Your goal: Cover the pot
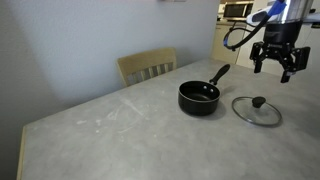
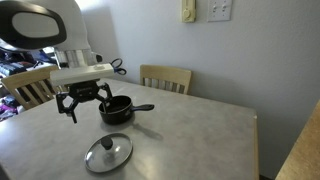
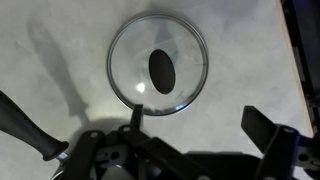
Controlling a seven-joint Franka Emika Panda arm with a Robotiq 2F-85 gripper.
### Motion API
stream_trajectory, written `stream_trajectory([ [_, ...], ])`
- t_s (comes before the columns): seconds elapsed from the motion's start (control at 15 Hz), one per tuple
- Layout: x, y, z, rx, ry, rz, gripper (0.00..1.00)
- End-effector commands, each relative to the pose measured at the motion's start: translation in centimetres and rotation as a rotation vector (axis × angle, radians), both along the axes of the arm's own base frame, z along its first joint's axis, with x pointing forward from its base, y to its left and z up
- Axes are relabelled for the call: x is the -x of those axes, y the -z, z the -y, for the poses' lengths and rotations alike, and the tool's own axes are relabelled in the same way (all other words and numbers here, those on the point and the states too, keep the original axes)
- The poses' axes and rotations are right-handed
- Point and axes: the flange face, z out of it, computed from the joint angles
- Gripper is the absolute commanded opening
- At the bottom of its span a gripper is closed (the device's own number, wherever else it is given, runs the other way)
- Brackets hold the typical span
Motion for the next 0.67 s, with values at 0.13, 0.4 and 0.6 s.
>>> stream_trajectory([
  [0.13,-1.5,3.1,1.5,-0.012,-0.086,-0.045,1.0],
  [0.4,-0.8,2.9,1.0,-0.007,-0.06,-0.058,1.0],
  [0.6,-0.8,3.2,0.4,-0.01,-0.082,-0.044,1.0],
])
